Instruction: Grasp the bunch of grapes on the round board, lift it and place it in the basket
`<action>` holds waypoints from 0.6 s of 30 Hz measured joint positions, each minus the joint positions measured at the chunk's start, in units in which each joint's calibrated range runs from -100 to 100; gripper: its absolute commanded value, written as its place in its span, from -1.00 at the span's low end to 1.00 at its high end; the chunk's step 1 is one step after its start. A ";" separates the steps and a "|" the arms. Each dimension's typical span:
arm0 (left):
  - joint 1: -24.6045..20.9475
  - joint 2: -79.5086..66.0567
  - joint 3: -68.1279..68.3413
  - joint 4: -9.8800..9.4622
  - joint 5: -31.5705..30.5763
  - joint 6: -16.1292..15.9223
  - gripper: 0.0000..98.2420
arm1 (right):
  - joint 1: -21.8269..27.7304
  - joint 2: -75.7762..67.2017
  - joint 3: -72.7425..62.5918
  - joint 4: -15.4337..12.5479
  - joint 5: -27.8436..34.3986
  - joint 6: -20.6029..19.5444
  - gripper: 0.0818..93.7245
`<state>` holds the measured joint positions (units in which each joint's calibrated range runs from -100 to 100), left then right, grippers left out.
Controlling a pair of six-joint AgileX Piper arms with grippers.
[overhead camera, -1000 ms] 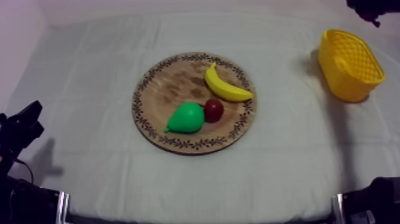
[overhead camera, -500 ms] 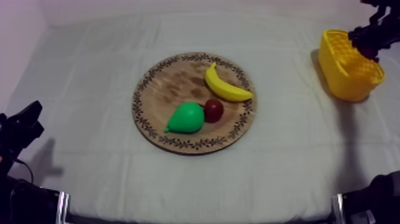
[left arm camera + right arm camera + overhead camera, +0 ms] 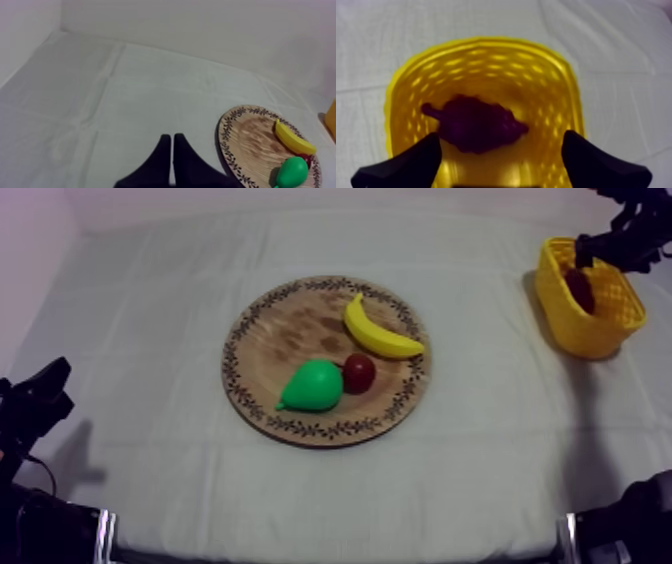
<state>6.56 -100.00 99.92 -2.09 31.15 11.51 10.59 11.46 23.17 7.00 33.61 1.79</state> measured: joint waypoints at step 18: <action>0.00 0.00 0.00 0.00 0.00 0.00 -1.00 | 0.49 -24.04 17.79 0.04 -8.31 2.35 0.31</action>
<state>6.56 -100.00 99.92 -2.09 31.15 11.51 11.09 -12.58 40.96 7.04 25.29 4.14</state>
